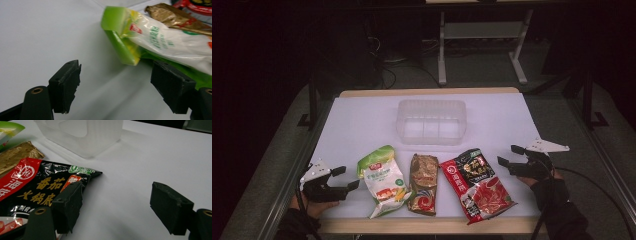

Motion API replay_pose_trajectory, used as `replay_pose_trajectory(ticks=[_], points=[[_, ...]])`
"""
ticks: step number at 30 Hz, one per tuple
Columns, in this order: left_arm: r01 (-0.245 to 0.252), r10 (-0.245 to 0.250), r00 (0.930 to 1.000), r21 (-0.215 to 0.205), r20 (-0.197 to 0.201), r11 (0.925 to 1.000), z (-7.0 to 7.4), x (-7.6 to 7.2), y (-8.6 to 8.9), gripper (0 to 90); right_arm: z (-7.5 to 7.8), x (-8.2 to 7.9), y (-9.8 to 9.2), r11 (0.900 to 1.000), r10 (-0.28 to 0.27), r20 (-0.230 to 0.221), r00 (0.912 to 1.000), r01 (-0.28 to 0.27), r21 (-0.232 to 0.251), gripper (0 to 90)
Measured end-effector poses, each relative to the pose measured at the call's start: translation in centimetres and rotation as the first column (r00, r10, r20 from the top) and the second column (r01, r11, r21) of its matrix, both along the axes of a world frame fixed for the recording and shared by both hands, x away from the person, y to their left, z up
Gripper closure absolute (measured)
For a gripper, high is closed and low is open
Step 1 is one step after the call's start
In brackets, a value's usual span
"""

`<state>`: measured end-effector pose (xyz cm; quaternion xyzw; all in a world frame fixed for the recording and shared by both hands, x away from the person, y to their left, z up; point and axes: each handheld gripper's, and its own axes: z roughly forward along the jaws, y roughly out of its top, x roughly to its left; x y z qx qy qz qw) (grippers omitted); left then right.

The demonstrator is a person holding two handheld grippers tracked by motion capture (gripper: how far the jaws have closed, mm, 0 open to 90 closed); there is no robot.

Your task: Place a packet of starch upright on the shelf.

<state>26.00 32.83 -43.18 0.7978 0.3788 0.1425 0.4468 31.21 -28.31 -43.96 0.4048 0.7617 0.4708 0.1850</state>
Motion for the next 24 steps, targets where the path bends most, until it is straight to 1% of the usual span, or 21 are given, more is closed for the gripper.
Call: replay_pose_trajectory(ticks=[1,2,3,4,5,6,7,8,9,10,11,12,13,14,16,18,19,20,21,22,24], points=[[0.016,-0.016,0.9997,-0.002,-0.019,0.9999,-0.1,0.1,-0.2,22.8,0.0,0.0,0.1,1.0,0.005,-0.004,1.0,-0.005,0.0,25.7],[0.025,-0.025,0.999,-0.013,-0.037,0.9996,-0.3,0.1,-0.4,22.6,-0.1,0.1,0.1,1.0,0.013,-0.017,0.9998,-0.013,0.004,27.7],[0.025,-0.025,0.999,-0.013,-0.037,0.9996,-0.3,0.1,-0.4,22.1,-0.2,0.1,0.1,1.0,0.023,-0.02,0.9995,-0.022,0.004,28.7],[0.04,-0.043,0.9969,-0.042,-0.066,0.9983,-0.4,0.2,-0.5,22.1,-0.2,0.1,0.1,1.0,0.023,-0.02,0.9995,-0.022,0.004,28.7],[0.059,-0.065,0.9919,-0.058,-0.109,0.9966,-0.8,0.2,-0.9,20.3,-0.1,0.3,0.3,1.0,0.024,-0.016,0.9996,-0.024,-0.003,27.7],[0.06,-0.066,0.99,-0.055,-0.124,0.9967,-0.9,0.2,-1.1,20.1,-0.1,0.4,0.4,1.0,0.021,-0.019,0.9996,-0.021,-0.002,27.7],[0.06,-0.066,0.99,-0.055,-0.124,0.9967,-0.9,0.2,-1.1,18.8,-0.1,0.4,0.4,1.0,0.021,-0.019,0.9996,-0.021,-0.002,27.7],[0.057,-0.065,0.986,-0.052,-0.154,0.997,-1.3,0.4,-1.5,16.9,0.1,0.7,0.7,0.999,0.032,-0.014,0.9994,-0.032,-0.005,27.2],[0.057,-0.065,0.986,-0.052,-0.154,0.997,-1.3,0.4,-1.5,16.7,0.1,0.7,0.7,0.999,0.032,-0.014,0.9994,-0.032,-0.005,27.2],[0.032,-0.037,0.9861,-0.032,-0.162,0.999,-1.4,0.6,-1.7,16.7,0.2,0.8,1.0,0.999,0.036,-0.008,0.9993,-0.036,-0.009,26.9],[0.013,-0.024,0.9829,-0.06,-0.183,0.9981,-1.5,0.8,-1.7,16.7,0.3,0.9,1.6,0.999,0.047,-0.01,0.9988,-0.048,-0.016,26.3],[0.013,-0.024,0.9829,-0.06,-0.183,0.9981,-1.5,0.8,-1.7,16.7,0.2,0.9,1.9,0.998,0.058,-0.013,0.9982,-0.059,-0.021,26.3],[0.009,-0.022,0.9803,-0.069,-0.196,0.9976,-1.6,1.0,-1.8,16.4,0.2,0.9,2.1,0.997,0.065,-0.01,0.9978,-0.065,-0.035,26.2],[0.001,-0.022,0.9764,-0.098,-0.215,0.9952,-1.6,1.4,-1.7,15.7,0.1,0.9,2.2,0.997,0.067,-0.01,0.9977,-0.067,-0.044,26.3],[-0.009,-0.013,0.9768,-0.101,-0.214,0.9948,-1.6,1.7,-1.7,15.7,0.1,0.8,2.2,0.997,0.069,-0.016,0.9975,-0.069,-0.042,26.5],[-0.024,-0.003,0.9737,-0.114,-0.228,0.9932,-1.7,2.1,-1.7,15.9,0.0,0.8,2.1,0.997,0.062,-0.019,0.9979,-0.063,-0.041,26.5],[-0.034,0.003,0.9701,-0.124,-0.243,0.9917,-1.7,2.2,-1.8,16.1,-0.1,0.8,2.0,0.997,0.06,-0.023,0.9979,-0.061,-0.041,26.9],[-0.034,0.003,0.9701,-0.124,-0.243,0.9917,-1.7,2.2,-1.8,18.2,-0.1,0.8,2.0,0.997,0.06,-0.023,0.9979,-0.061,-0.041,26.9],[-0.039,0.003,0.9679,-0.138,-0.251,0.9897,-1.4,2.3,-1.9,23.0,-0.2,0.7,1.9,0.997,0.059,-0.024,0.998,-0.06,-0.046,27.1],[-0.041,0.005,0.9679,-0.14,-0.251,0.9892,-1.4,2.3,-2.0,24.7,-0.2,0.7,1.9,0.997,0.059,-0.025,0.9979,-0.06,-0.046,27.1],[-0.04,0.005,0.9681,-0.137,-0.25,0.9898,-1.2,2.3,-2.0,24.6,-0.2,0.6,1.9,0.997,0.058,-0.023,0.9981,-0.059,-0.049,27.2]])
